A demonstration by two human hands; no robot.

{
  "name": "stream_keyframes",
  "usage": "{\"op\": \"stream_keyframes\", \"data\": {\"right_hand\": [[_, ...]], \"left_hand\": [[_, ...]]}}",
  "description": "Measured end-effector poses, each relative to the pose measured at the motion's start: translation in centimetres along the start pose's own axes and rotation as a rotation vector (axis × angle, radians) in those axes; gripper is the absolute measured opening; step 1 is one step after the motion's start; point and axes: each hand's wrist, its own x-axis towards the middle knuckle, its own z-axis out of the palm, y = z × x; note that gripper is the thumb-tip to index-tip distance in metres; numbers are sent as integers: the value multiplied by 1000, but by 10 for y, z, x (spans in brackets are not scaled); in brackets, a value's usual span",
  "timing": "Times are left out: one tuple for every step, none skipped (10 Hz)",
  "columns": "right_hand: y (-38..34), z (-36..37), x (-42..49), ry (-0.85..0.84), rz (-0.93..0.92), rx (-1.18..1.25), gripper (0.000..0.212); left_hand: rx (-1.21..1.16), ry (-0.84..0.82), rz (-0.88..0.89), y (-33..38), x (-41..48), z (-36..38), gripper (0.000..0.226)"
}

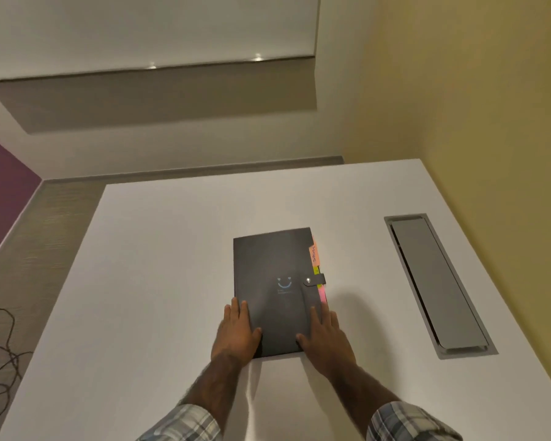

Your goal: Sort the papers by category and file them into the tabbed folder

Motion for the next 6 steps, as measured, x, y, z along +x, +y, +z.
{"op": "stream_keyframes", "data": {"right_hand": [[-4, 5, -8, -5, 6, 56, 80], [-8, 5, -12, -10, -3, 76, 77], [-8, 5, -14, -24, 17, 59, 79], [-11, -3, -19, 72, 20, -45, 78], [-27, -30, -21, 179, 36, -90, 84], [-53, -73, -21, 276, -3, -127, 114]], "left_hand": [[-92, -69, -12, -4, -10, 1, 86], [-110, -104, 12, -7, -13, 4, 88], [-88, -63, 60, -13, -12, 7, 88], [14, -42, 91, -16, -17, -1, 84], [105, 44, 129, -12, -17, -31, 80], [128, 125, 140, 0, -14, -86, 79]]}}
